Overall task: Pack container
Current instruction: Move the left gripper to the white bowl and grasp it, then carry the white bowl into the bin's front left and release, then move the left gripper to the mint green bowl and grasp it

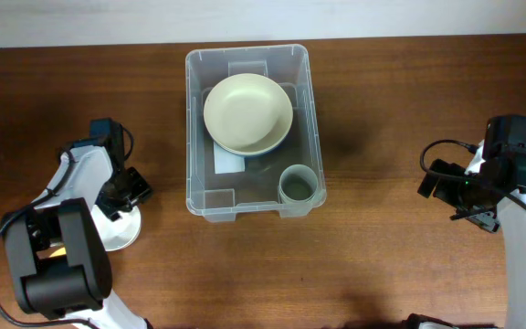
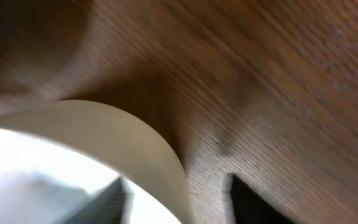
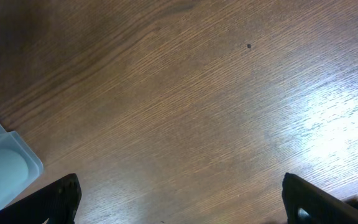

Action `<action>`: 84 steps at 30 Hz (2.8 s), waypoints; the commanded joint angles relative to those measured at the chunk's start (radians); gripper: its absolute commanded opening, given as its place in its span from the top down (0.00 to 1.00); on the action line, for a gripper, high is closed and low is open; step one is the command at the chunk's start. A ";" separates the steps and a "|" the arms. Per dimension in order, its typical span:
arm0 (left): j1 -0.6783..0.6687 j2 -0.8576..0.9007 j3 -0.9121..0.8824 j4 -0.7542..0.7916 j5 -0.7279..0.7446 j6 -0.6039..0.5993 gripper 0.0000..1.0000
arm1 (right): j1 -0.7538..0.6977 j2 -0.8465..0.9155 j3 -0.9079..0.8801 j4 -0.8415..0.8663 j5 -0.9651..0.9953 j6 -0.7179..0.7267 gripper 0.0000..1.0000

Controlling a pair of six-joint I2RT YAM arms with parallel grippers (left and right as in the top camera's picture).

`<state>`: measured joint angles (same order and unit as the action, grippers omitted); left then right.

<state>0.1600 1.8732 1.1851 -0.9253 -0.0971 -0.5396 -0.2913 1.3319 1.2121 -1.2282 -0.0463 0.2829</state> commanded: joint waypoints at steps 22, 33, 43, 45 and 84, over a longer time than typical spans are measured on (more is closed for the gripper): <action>-0.251 -0.197 0.574 -0.275 0.057 0.113 0.99 | 0.004 -0.007 0.017 -0.003 -0.006 -0.006 0.01; -0.640 -0.174 0.630 -0.266 0.056 0.111 0.99 | 0.004 -0.007 0.017 -0.002 -0.006 -0.006 0.01; -0.715 0.050 0.629 -0.310 0.060 -0.070 0.99 | 0.004 -0.007 0.017 -0.007 -0.007 -0.006 0.01; -0.705 0.090 0.629 -0.310 0.074 -0.074 0.99 | 0.004 -0.007 0.017 -0.006 -0.007 -0.006 0.01; -0.087 -0.200 0.787 -0.583 -0.161 0.018 0.23 | 0.004 -0.001 0.017 -0.002 -0.006 -0.006 0.01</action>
<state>-0.0139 1.6485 1.9987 -1.5082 -0.2386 -0.5587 -0.2913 1.3323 1.2121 -1.2304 -0.0463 0.2829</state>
